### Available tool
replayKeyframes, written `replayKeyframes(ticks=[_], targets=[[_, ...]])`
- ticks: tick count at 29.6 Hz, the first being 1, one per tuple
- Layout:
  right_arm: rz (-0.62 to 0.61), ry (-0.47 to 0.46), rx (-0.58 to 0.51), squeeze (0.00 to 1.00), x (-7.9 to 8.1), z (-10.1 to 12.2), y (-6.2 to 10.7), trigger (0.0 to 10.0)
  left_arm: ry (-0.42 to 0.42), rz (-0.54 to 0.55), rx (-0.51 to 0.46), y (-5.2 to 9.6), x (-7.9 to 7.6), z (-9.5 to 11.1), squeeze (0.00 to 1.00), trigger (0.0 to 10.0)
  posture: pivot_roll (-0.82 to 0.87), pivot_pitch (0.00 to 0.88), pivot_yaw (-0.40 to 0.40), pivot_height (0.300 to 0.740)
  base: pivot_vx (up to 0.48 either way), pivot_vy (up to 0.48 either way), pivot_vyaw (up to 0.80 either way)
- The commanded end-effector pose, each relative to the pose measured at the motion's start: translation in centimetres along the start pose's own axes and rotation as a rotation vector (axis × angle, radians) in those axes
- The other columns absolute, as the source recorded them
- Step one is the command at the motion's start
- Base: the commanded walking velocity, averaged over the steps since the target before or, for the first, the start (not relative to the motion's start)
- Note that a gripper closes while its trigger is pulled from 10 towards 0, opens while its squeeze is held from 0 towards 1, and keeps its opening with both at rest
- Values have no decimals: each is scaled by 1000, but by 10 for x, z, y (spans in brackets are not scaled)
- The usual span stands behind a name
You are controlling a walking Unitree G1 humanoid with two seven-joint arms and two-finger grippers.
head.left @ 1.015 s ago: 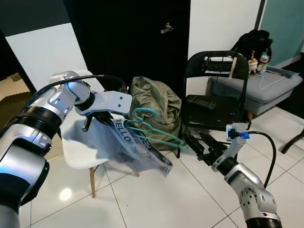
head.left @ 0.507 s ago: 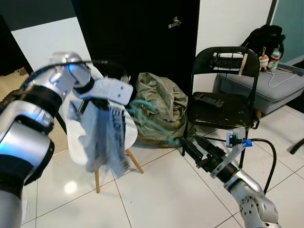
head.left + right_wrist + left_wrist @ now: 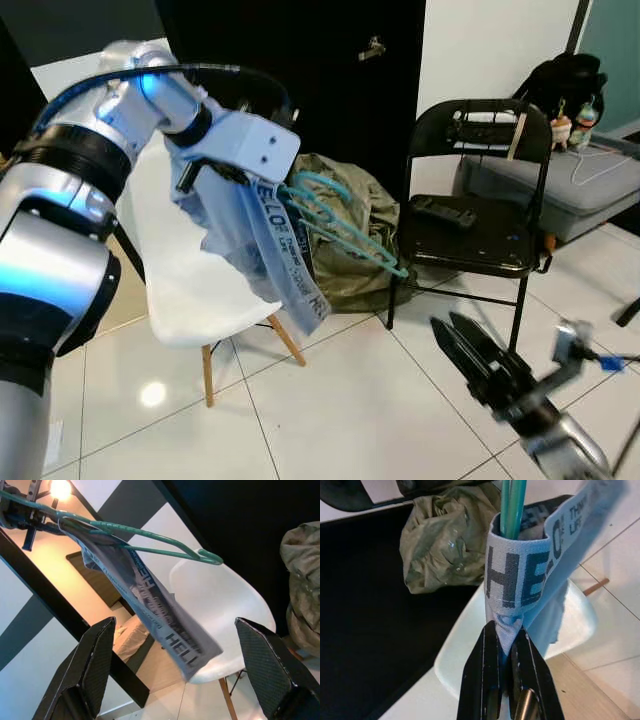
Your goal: Hang hanger
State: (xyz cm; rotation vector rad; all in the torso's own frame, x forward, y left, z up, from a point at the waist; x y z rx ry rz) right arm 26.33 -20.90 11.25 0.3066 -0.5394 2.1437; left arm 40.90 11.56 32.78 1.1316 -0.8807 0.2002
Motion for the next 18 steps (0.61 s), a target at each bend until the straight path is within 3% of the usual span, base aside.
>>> replayKeyframes(ticks=[1, 4, 9, 11, 12, 14, 18], targets=[[11, -29, 14, 0, 3, -9, -1, 10000, 24, 33, -21, 10, 5, -3, 0, 10000, 24, 0, 130, 740, 0, 0, 0], [-41, -23, 73, 0, -3, -26, -2, 10000, 35, 47, -121, 16, 10, 10, 0, 10000, 29, 1, 131, 740, 0, 0, 0], [-59, -17, 91, 0, -6, -31, -3, 10000, 35, 50, -159, 18, 12, 15, 0, 10000, 29, 1, 132, 740, 0, 0, 0], [-80, -2, 131, 0, -10, -44, -24, 10000, 6, 51, -270, 25, 18, 36, 0, 10000, 34, 0, 136, 740, 0, 0, 0], [-80, -2, 131, 0, -10, -44, -24, 10000, 6, 51, -270, 25, 18, 36, 0, 10000, 34, 0, 136, 740, 0, 0, 0], [-76, -3, 138, 0, -12, -49, -40, 10000, -26, 38, -349, 30, 20, 50, 0, 10000, 40, 0, 134, 740, 0, 0, 0], [-73, -3, 137, 0, -12, -49, -42, 10000, -33, 33, -366, 32, 21, 54, 0, 10000, 41, 0, 134, 740, 0, 0, 0]])
Point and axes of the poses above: a point about 5 cm out from each wrist's last joint towards the gripper, its own y axis pointing back from the gripper into the wrist, its own z axis along the axis of the wrist's last joint, x = y × z, the point moved 5 cm from there along -y, pointing out of the wrist towards the gripper, and after that the axes turned 7 degrees about y, right-handed, at the moved point
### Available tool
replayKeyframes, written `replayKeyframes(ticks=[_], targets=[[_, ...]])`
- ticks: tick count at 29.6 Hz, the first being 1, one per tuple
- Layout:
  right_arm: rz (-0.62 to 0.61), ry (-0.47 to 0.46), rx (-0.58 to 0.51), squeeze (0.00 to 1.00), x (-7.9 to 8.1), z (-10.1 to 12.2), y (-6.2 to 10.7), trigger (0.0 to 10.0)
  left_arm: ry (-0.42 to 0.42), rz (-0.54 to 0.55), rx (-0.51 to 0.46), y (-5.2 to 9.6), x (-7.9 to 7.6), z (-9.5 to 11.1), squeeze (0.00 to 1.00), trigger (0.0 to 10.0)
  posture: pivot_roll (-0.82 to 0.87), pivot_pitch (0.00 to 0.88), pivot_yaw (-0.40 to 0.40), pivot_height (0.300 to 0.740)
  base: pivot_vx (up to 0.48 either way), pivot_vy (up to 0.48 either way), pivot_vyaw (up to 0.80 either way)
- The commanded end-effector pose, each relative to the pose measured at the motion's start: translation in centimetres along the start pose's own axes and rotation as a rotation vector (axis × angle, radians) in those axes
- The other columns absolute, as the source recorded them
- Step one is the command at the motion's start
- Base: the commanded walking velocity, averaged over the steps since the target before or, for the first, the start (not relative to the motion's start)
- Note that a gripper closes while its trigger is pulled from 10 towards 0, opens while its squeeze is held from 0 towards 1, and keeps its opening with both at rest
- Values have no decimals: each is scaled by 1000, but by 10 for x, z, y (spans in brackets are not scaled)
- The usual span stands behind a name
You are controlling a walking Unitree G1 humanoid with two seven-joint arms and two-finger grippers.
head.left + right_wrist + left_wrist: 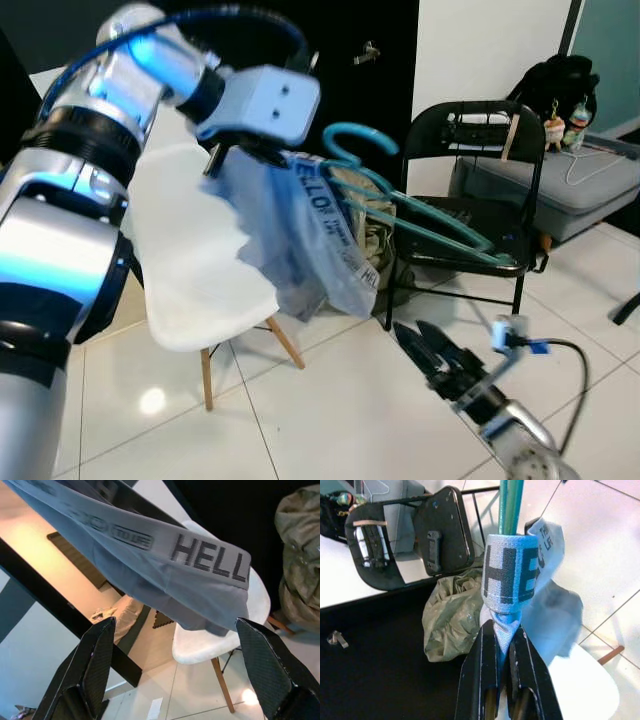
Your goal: Hang hanger
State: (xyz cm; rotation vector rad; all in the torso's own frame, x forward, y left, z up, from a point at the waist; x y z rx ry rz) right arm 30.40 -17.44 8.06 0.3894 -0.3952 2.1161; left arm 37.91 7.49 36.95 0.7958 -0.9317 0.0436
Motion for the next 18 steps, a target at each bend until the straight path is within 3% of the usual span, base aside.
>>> replayKeyframes(ticks=[1, 9, 18], targets=[[-8, 3, 9, 0, -1, -3, -4, 10000, 1, 0, -40, 6, 2, 5, 0, 10000, 47, 0, 133, 740, 0, 0, 0], [-11, -16, -52, 0, -4, 8, -9, 10000, -42, 17, -99, 12, 9, 21, 0, 10000, 51, 0, 133, 740, 0, 0, 0], [-3, -16, -55, 0, -2, 3, -13, 10000, -86, 32, -155, 21, 15, 35, 0, 10000, 59, 0, 132, 740, 0, 0, 0]])
Point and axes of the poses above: a point about 5 cm out from each wrist's last joint towards the gripper, its own y axis pointing back from the gripper into the wrist, its own z axis along the axis of the wrist's last joint, x = y × z, the point moved 5 cm from there along -y, pointing out of the wrist towards the gripper, and after that the axes turned 7 degrees about y, right-handed, at the moved point
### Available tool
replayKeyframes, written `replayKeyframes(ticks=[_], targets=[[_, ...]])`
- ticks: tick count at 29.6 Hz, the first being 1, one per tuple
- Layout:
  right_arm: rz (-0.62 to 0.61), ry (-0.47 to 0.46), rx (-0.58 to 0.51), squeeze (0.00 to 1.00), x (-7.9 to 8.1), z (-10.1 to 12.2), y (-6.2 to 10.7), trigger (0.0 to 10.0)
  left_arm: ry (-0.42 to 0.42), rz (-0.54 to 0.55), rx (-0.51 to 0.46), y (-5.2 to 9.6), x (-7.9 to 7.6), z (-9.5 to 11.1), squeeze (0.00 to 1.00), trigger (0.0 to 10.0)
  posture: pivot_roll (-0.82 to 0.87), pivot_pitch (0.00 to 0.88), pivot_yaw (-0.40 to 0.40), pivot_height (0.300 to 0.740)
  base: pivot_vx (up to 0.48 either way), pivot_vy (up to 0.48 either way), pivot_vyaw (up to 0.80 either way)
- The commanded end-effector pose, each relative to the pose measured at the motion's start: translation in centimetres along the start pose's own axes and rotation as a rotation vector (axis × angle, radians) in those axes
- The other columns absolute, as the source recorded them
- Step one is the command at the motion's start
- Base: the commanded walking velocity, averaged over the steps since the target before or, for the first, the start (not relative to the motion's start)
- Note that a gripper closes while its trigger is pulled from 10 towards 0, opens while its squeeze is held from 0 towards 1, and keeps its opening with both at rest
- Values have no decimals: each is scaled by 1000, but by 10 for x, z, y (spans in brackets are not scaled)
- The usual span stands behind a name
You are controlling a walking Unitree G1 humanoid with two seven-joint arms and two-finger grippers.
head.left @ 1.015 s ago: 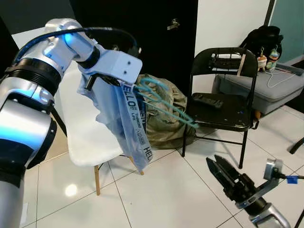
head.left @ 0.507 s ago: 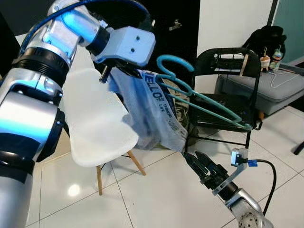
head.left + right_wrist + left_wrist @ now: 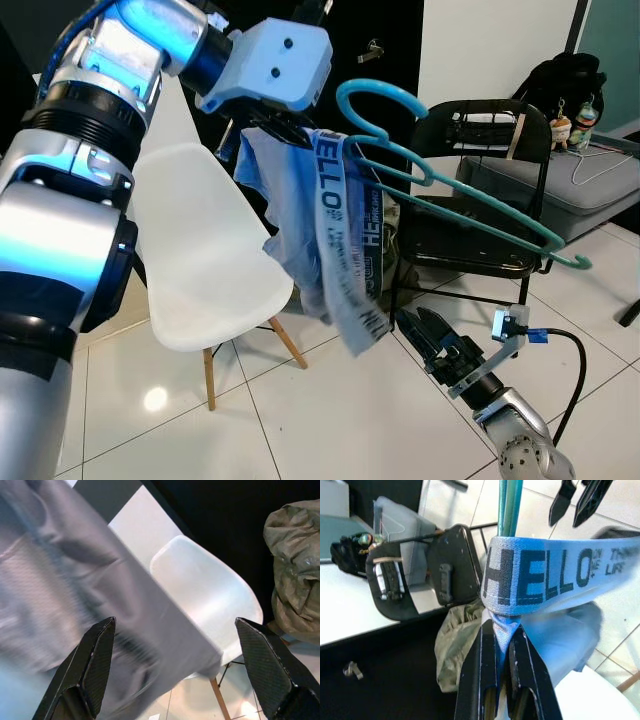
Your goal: Hang hanger
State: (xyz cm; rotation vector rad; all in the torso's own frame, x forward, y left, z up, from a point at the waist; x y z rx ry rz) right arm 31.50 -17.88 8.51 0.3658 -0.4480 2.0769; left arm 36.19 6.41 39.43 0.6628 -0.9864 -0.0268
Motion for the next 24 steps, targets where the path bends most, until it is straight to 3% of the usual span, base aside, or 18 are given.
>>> replayKeyframes(ticks=[1, 5, 9, 12, 14, 19, 24], targets=[[21, -12, 2, 0, 5, -5, -6, 10000, -39, 14, -24, 7, 6, 11, 0, 10000, 59, 0, 132, 740, 0, 0, 0], [60, -10, 10, 0, 11, -6, -9, 10000, -53, 27, -43, 9, 10, 17, 0, 10000, 64, 0, 131, 740, 0, 0, 0], [156, -5, 28, 0, 28, -8, -12, 10000, -59, 31, -48, 8, 12, 20, 0, 10000, 65, 0, 131, 740, 0, 0, 0], [277, -11, 37, 0, 47, -8, -8, 10000, -63, 36, -43, 7, 13, 20, 0, 10000, 66, 0, 131, 740, 0, 0, 0], [315, -20, 23, 0, 50, -3, -1, 10000, -64, 38, -41, 6, 13, 19, 0, 10000, 63, 0, 131, 740, 0, 0, 0], [332, -30, -19, 0, 48, 11, 18, 10000, -66, 47, -35, 6, 13, 18, 0, 10000, 60, 0, 136, 740, 0, 0, 0], [318, -21, -21, 0, 45, 12, 23, 10000, -69, 52, -32, 6, 15, 19, 0, 10000, 58, 0, 140, 740, 0, 0, 0]])
Point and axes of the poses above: a point about 5 cm out from each wrist's last joint towards the gripper, its own y axis pointing back from the gripper into the wrist, its own z axis along the axis of the wrist's last joint, x = y × z, the point moved 5 cm from there along -y, pointing out of the wrist towards the gripper, and after that the axes turned 7 degrees about y, right-handed, at the moved point
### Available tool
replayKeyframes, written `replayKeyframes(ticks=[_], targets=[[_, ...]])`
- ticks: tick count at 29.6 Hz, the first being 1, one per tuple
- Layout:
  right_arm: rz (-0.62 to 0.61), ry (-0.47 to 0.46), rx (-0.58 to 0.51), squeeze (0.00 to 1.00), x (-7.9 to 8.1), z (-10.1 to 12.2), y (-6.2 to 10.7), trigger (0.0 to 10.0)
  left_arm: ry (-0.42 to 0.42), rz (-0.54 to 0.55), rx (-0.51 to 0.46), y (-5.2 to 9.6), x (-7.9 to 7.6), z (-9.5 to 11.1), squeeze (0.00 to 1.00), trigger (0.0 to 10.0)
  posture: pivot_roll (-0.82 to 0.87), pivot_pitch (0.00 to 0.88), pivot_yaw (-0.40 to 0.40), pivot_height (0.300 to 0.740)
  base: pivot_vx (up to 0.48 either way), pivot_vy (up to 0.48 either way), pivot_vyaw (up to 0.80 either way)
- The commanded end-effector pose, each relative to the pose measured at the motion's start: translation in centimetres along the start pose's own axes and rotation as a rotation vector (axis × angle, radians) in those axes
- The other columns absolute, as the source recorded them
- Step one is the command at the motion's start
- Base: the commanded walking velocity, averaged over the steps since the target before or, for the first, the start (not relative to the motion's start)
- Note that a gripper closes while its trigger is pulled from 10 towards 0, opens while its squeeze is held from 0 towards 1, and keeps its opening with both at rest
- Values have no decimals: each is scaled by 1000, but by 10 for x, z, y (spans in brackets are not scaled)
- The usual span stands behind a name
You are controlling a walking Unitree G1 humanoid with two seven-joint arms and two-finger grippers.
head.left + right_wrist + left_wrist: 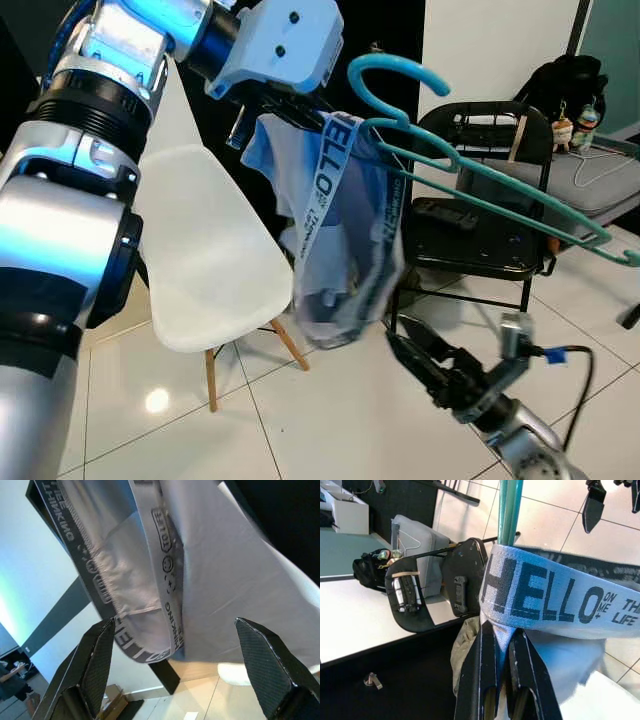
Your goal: Hang hanger
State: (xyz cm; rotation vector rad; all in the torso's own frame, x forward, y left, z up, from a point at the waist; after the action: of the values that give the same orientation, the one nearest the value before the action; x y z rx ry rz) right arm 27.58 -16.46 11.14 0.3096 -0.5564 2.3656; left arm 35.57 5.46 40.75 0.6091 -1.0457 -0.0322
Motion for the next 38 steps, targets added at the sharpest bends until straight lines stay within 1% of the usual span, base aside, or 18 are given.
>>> replayKeyframes(ticks=[1, 6, 7, 9, 11, 12, 14, 16, 20, 21, 22, 23, 24, 27, 30, 31, 37, 38], targets=[[13, -12, -4, 0, 4, -1, 0, 10000, -17, 15, 9, 5, 6, 4, 0, 10000, 58, 0, 140, 740, 0, 0, 0], [0, 6, 27, 0, 4, -6, 1, 10000, -19, 19, 9, 4, 7, 5, 0, 10000, 56, 0, 145, 740, 0, 0, 0], [3, 22, 63, 0, 5, -12, 0, 10000, -21, 22, 7, 4, 7, 5, 0, 10000, 57, 0, 146, 740, 0, 0, 0], [3, 22, 63, 0, 5, -12, 0, 10000, -21, 22, 7, 4, 7, 5, 0, 10000, 57, 0, 146, 740, 0, 0, 0], [29, 95, 188, 0, 8, -30, -12, 10000, -23, 38, 3, 3, 9, 7, 0, 10000, 59, 0, 147, 740, 0, 0, 0], [29, 95, 188, 0, 8, -30, -12, 10000, -23, 38, 3, 3, 9, 7, 0, 10000, 59, 0, 147, 740, 0, 0, 0], [30, 136, 235, 0, 8, -35, -17, 10000, -24, 44, 3, 2, 10, 7, 0, 10000, 60, 0, 146, 740, 0, 0, 0], [6, 208, 271, 0, 3, -32, -24, 10000, -26, 51, 4, 2, 11, 7, 0, 10000, 63, 0, 144, 740, 0, 0, 0], [-9, 229, 267, 0, -1, -28, -26, 10000, -28, 53, 5, 2, 12, 8, 0, 10000, 63, 0, 144, 740, 0, 0, 0], [-79, 273, 224, 0, -13, -12, -32, 10000, -33, 66, 4, 2, 14, 9, 0, 10000, 66, 0, 143, 740, 0, 0, 0], [-79, 273, 224, 0, -13, -12, -32, 10000, -33, 66, 4, 2, 14, 9, 0, 10000, 66, 0, 143, 740, 0, 0, 0], [-129, 293, 199, 0, -21, -5, -33, 10000, -36, 69, 4, 3, 15, 10, 0, 10000, 65, 0, 144, 740, 0, 0, 0], [-129, 293, 199, 0, -21, -5, -33, 10000, -36, 69, 4, 3, 15, 10, 0, 10000, 65, 0, 144, 740, 0, 0, 0], [-217, 321, 138, 0, -34, 9, -36, 10000, -41, 77, 5, 3, 17, 11, 0, 10000, 66, 0, 144, 740, 0, 0, 0], [-231, 322, 123, 0, -35, 12, -37, 10000, -44, 78, 5, 3, 17, 12, 0, 10000, 67, 0, 145, 740, 0, 0, 0], [-235, 320, 105, 0, -35, 13, -38, 5804, -46, 79, 3, 3, 17, 12, 0, 10000, 67, 0, 144, 740, 0, 0, 0], [-235, 319, 100, 0, -34, 14, -39, 5804, -47, 79, 2, 3, 17, 12, 0, 10000, 67, 0, 144, 740, 0, 0, 0], [-238, 317, 90, 0, -35, 15, -38, 0, -48, 79, 2, 3, 17, 13, 0, 10000, 67, 0, 144, 740, 0, 0, 0]])
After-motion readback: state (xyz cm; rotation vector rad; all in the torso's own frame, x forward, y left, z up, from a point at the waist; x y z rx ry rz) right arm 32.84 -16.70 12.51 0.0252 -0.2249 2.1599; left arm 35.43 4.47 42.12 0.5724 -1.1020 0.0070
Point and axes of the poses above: a point about 5 cm out from each wrist's last joint towards the gripper, its own y axis pointing back from the gripper into the wrist, its own z axis along the axis of the wrist's last joint, x = y × z, the point moved 5 cm from there along -y, pointing out of the wrist towards the gripper, and after that the axes turned 7 degrees about y, right-handed, at the moved point
